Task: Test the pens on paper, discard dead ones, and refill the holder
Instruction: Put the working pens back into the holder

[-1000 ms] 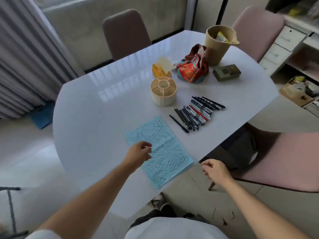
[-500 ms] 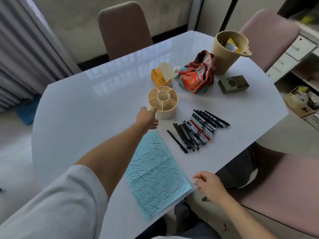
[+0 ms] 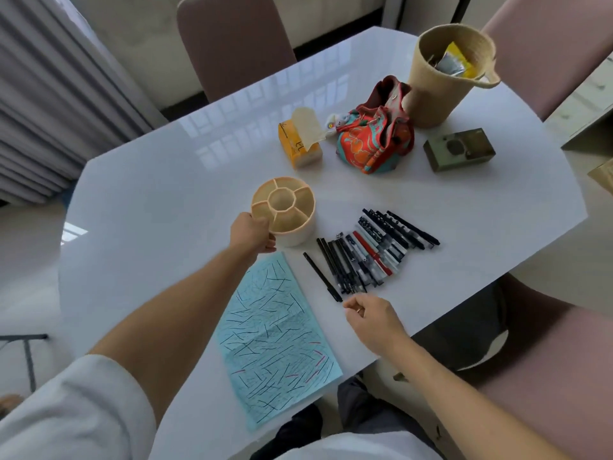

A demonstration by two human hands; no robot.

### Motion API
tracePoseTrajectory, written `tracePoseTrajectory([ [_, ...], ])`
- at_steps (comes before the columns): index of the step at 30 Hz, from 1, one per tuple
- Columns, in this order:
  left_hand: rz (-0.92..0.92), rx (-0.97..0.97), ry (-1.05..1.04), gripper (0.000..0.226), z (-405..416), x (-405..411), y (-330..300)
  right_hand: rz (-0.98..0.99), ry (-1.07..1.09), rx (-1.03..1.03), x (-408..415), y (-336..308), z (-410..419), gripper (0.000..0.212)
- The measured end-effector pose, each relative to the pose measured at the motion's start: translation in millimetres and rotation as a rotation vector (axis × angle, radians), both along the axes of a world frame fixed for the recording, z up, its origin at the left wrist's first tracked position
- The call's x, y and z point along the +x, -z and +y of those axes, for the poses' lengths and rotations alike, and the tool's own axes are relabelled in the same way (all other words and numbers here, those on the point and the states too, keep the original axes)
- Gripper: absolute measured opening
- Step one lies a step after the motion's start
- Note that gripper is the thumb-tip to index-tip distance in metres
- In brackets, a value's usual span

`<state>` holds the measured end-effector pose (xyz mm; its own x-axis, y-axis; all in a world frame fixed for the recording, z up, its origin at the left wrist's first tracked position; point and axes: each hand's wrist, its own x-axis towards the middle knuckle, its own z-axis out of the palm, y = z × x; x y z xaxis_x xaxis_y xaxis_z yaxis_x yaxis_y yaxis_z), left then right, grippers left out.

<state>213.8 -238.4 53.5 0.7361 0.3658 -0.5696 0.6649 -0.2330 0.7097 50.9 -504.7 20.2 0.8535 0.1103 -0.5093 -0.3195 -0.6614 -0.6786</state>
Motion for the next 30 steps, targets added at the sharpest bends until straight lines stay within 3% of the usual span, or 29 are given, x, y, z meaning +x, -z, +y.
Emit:
tracePoseTrajectory([
  [8,0.023,0.012,-0.109,0.021,44.7,-118.9,-23.2,-0.221,-0.211,-0.246,60.5,12.8,40.2,0.035],
  [14,0.087,0.02,-0.165,0.023,51.1,-208.0,-15.4,-0.24,-0.409,-0.503,79.4,23.3,56.4,0.017],
  [17,0.112,0.019,-0.151,0.026,49.2,-235.6,-5.8,-0.25,-0.446,-0.539,84.0,25.0,60.9,0.018],
  [21,0.104,0.019,-0.117,0.026,47.0,-248.5,2.8,-0.112,-0.167,-0.205,81.7,21.5,56.7,0.034],
  [25,0.092,0.016,-0.048,0.028,51.3,-248.8,6.9,0.117,0.125,0.324,67.7,11.8,46.6,0.025],
  [30,0.067,0.042,0.033,0.031,57.1,-246.9,8.5,0.282,0.219,0.516,55.1,1.2,31.8,0.024],
])
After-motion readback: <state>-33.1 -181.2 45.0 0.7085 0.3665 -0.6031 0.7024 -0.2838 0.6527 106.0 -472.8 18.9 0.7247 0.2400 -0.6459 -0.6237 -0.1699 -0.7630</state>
